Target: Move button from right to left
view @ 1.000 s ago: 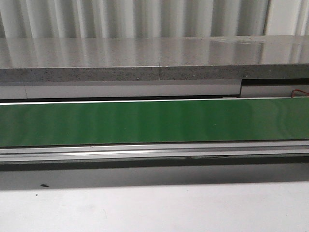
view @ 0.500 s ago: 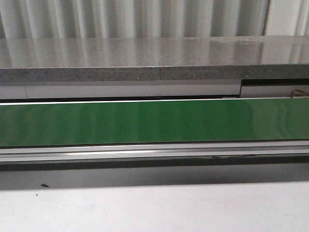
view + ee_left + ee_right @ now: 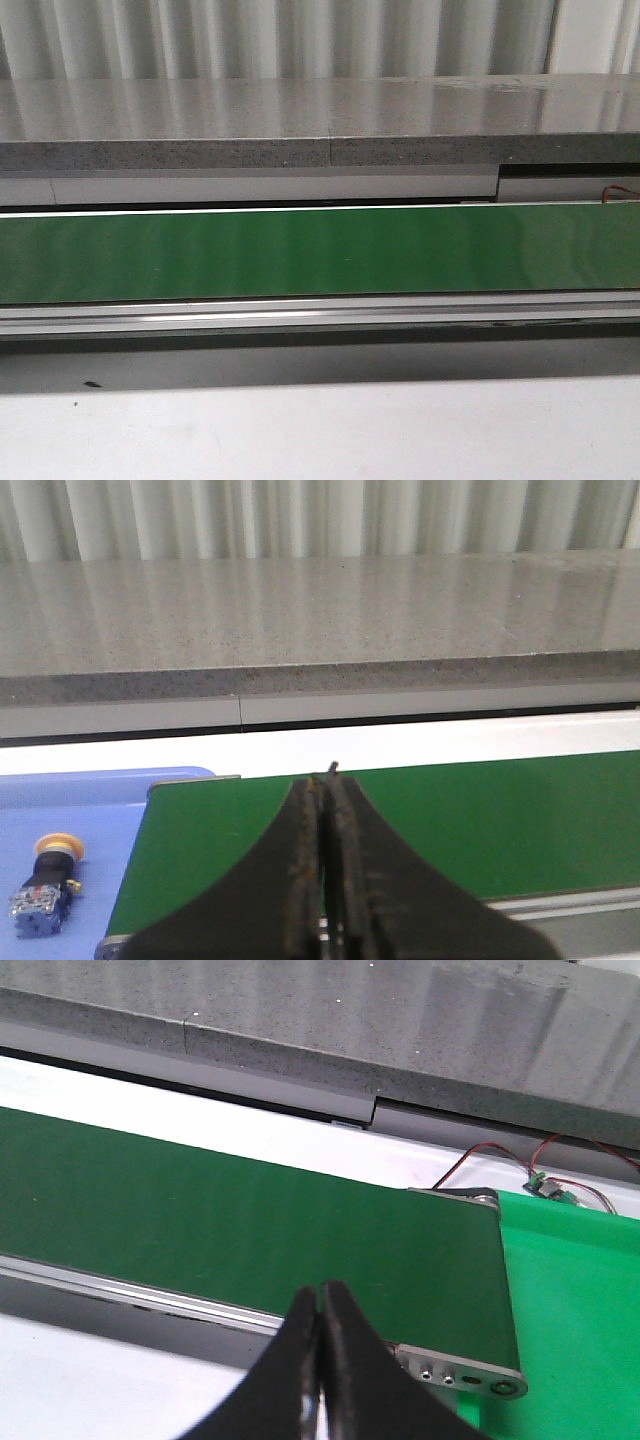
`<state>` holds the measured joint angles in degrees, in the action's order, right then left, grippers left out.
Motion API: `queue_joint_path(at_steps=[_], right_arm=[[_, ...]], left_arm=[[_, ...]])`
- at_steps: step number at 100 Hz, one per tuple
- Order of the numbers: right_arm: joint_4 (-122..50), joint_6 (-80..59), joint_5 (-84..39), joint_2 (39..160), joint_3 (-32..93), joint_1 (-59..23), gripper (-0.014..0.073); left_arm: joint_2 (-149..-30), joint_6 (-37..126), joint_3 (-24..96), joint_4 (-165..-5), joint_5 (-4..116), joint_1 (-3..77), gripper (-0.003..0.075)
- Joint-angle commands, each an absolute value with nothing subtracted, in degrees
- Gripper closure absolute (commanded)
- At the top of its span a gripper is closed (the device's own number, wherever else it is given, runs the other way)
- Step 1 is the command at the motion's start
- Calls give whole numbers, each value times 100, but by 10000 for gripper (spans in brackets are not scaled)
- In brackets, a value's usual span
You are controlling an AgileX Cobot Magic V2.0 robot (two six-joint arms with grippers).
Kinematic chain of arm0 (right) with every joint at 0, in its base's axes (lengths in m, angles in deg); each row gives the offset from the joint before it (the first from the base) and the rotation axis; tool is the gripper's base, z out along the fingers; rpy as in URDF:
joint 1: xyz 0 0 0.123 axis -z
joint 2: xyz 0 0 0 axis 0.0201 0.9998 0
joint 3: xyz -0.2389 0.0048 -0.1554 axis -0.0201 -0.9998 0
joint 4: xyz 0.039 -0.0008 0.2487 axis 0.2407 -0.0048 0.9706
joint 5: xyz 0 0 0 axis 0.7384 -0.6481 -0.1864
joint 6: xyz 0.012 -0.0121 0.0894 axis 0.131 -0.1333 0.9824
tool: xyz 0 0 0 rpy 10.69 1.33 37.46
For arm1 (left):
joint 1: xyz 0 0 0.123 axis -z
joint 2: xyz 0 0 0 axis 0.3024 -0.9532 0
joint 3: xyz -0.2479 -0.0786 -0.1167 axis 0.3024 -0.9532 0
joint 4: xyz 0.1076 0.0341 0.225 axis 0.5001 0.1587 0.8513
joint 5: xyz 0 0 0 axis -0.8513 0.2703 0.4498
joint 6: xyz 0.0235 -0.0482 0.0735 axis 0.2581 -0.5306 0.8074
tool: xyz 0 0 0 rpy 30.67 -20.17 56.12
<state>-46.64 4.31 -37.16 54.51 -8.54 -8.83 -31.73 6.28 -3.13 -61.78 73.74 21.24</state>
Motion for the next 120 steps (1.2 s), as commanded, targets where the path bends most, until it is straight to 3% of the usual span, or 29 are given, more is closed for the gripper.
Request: queue_joint_path(at_steps=[1,43,120], right_arm=[[-4707,380,-3281,5492,-708,-890,662],[-4707,380,-3281,5492,-708,-890,662],[-4707,380,-3280,5492,-708,-890,662]], left_arm=[[-2992,589,-366,-6208,6659,2171,741],[-2992,589,-2147,-6209,3986,2171,741],[-2992,589,-2376,-6209,4351,2171,741]])
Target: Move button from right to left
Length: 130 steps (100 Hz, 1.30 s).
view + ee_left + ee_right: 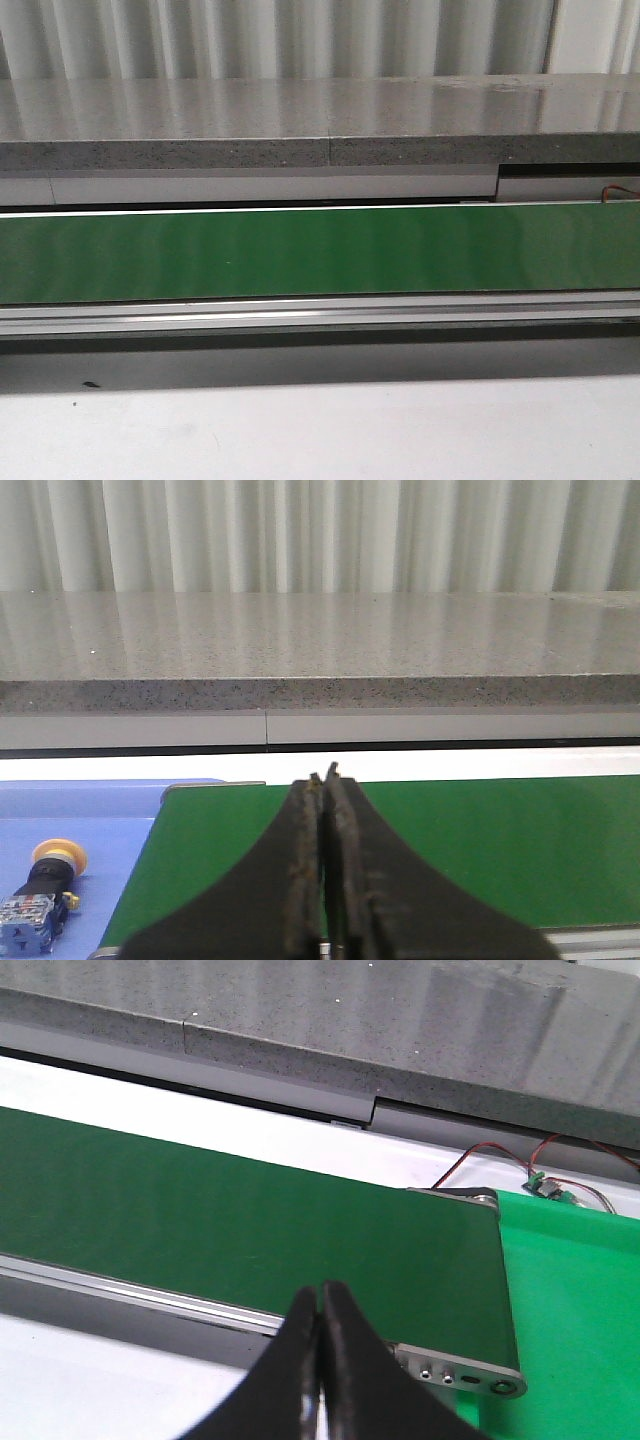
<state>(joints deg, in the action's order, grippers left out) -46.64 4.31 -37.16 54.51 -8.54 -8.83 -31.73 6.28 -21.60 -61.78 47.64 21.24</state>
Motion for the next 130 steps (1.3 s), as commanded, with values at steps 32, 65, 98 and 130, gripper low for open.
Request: queue_joint_path(at_steps=[32,65,98,130], right_arm=[[-4707,380,-3280,5492,-708,-890,662],[-4724,380,-3096,5492,-734,-864,662],[-5343,1490,-774,5099,-2018,-729,662],[-5338,1485,-667,4384,-3098,-61,662]], left_arm=[[-2992,589,-2376,-6209,4351,2171,741],[-2992,589,-2376,-6209,4351,2171,741],[-2992,589,-2376,-6209,4351,2171,741],[-2992,589,-2376,-6209,4351,2171,741]])
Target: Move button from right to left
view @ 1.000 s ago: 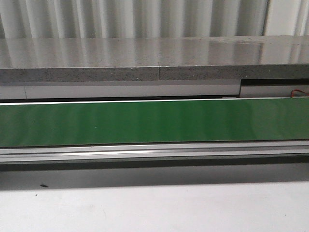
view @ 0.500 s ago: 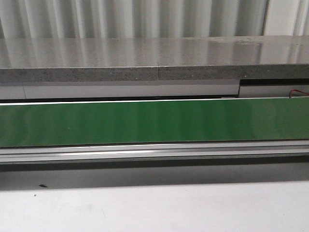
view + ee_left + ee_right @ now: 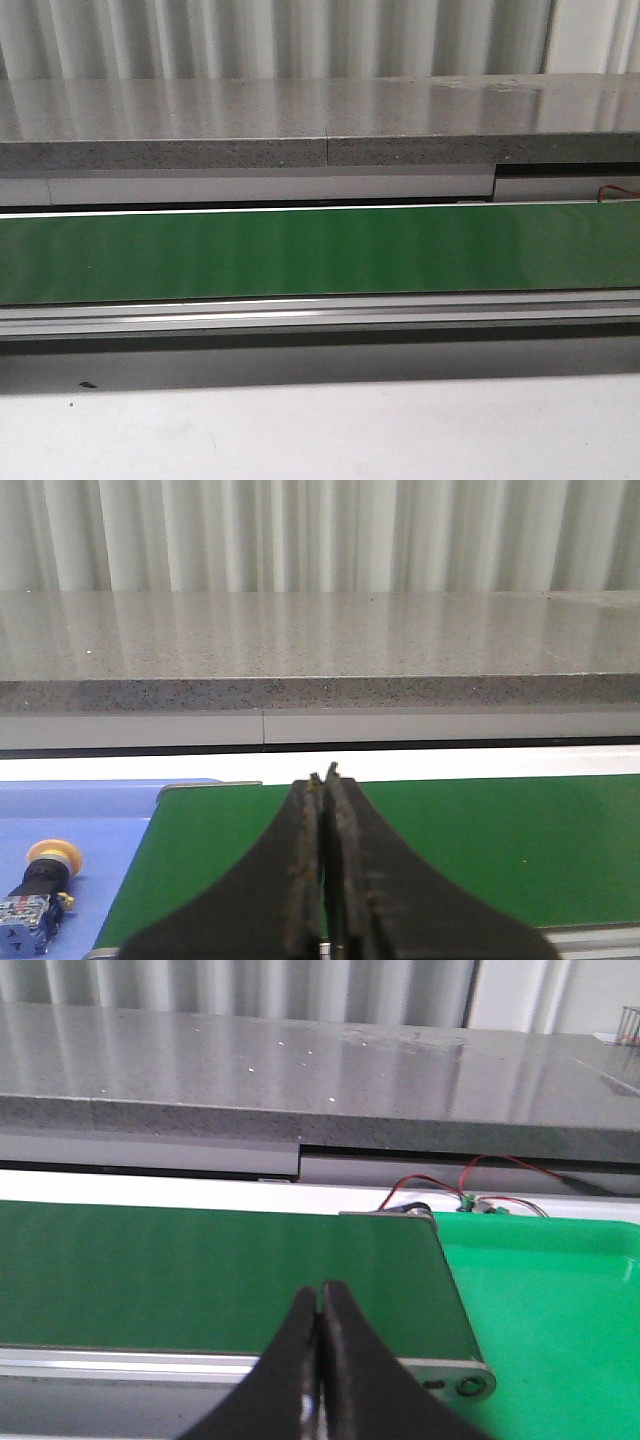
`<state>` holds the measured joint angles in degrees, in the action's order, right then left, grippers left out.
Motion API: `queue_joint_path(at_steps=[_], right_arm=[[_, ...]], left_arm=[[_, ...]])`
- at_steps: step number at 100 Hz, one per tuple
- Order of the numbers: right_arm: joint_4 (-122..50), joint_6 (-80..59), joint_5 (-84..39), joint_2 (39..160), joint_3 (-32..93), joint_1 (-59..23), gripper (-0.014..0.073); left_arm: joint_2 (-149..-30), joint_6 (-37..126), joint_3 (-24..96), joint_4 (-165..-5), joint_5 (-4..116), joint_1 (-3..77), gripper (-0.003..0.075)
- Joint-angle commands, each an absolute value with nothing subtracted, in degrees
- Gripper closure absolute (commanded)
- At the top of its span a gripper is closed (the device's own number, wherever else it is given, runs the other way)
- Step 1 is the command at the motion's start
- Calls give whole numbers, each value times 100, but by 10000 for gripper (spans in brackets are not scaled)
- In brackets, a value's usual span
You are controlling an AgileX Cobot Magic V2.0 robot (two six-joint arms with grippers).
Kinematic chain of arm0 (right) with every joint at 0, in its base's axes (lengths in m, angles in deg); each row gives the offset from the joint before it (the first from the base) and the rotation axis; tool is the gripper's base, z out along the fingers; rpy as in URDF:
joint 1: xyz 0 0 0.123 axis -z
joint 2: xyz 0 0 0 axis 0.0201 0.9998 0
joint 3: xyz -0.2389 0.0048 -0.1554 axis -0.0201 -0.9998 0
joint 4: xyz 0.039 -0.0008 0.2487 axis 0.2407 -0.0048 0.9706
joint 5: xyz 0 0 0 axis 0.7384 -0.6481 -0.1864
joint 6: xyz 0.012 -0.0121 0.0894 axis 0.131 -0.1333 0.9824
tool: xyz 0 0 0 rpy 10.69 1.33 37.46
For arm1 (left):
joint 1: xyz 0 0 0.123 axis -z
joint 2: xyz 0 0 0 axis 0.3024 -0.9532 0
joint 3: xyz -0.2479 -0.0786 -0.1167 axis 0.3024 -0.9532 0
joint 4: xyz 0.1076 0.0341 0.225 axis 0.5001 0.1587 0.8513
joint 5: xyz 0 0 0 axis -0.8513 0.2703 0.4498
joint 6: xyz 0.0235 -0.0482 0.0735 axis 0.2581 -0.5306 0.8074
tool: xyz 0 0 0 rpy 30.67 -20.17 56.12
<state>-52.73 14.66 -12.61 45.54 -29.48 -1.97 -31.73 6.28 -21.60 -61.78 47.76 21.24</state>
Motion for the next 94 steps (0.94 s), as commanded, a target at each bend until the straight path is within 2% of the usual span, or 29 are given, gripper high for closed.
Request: queue_joint_path(at_steps=[1,12,94], right_arm=[[-5338,1485,-727,4352,-3090,-54,662],[-5338,1485,-1443,3870,-3067,-7,662],[-5338,1485,-1477,3907,-3067,-7,662]], left_arm=[[-2992,589,-2376,-6209,4351,2171,741],[-2992,589,-2376,-6209,4351,2171,741],[-2992,589,-2376,-6209,4338,2171,741]])
